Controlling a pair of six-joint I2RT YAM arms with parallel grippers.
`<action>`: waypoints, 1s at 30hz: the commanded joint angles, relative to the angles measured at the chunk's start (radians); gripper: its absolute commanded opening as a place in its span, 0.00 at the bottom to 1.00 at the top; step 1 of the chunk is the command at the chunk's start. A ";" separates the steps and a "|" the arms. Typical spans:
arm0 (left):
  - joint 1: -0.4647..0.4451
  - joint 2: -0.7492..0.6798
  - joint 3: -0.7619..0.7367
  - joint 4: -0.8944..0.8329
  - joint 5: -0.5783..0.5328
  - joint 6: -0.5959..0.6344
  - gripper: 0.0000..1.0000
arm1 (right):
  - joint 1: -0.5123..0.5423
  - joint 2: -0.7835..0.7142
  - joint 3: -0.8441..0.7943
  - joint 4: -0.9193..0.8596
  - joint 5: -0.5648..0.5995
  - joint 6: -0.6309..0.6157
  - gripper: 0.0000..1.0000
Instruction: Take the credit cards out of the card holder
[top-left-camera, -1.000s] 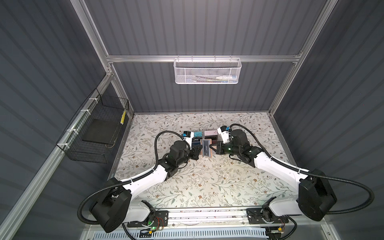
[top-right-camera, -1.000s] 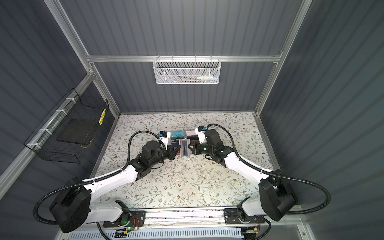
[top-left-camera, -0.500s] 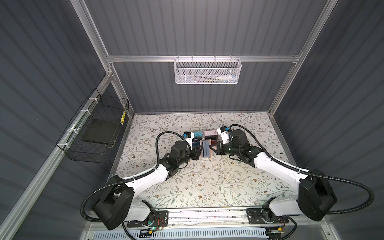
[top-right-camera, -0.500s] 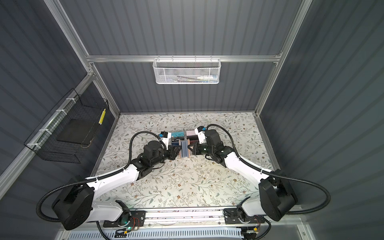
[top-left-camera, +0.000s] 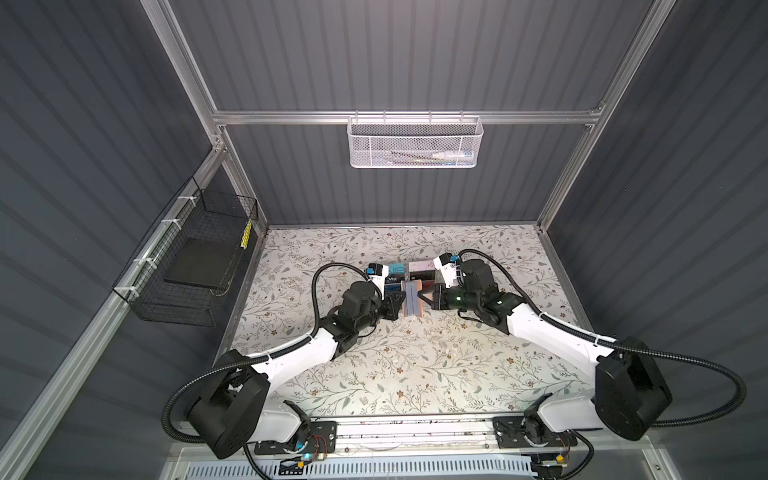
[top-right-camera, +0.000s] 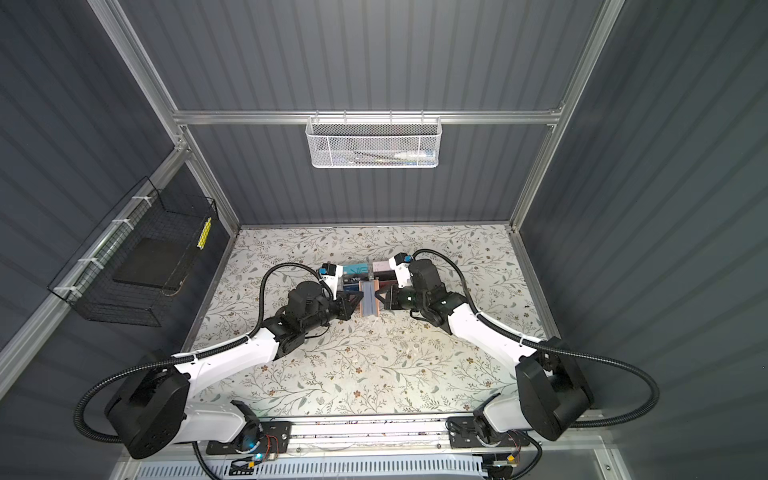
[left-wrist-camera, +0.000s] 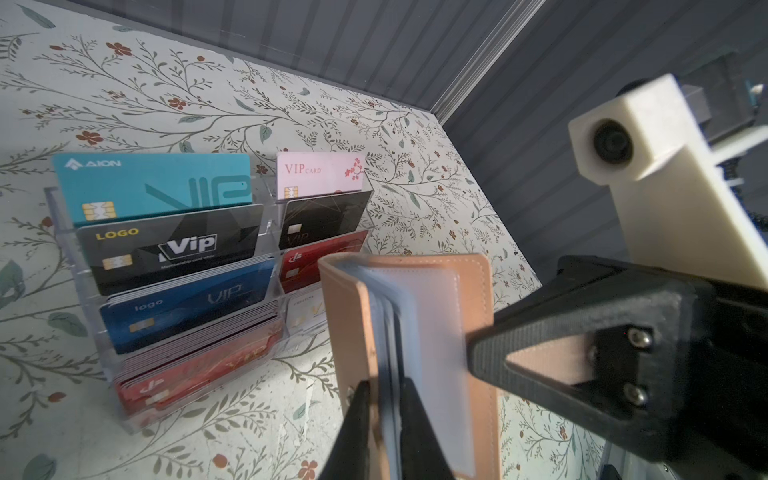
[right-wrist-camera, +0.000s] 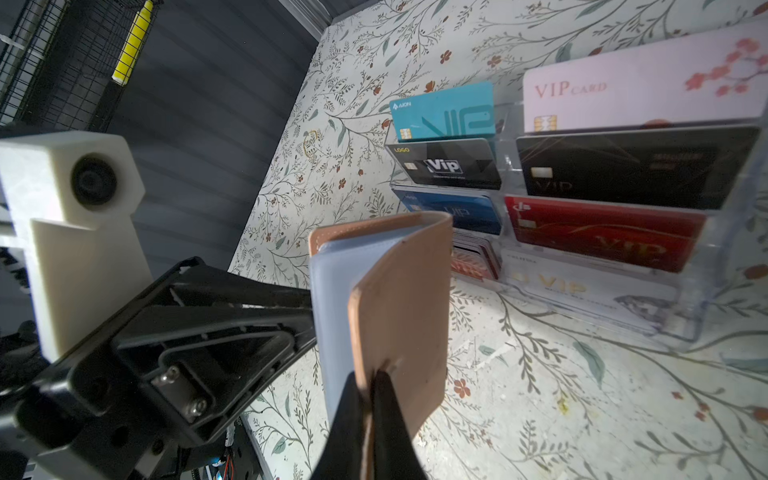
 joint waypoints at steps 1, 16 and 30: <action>0.003 0.014 0.028 0.018 0.018 -0.009 0.16 | 0.006 0.017 0.029 0.051 -0.050 0.018 0.00; 0.004 0.096 0.059 0.007 0.045 -0.023 0.20 | 0.008 0.030 0.021 0.088 -0.086 0.041 0.00; 0.003 0.165 0.107 -0.059 0.036 -0.023 0.20 | 0.009 0.011 0.012 0.099 -0.093 0.041 0.00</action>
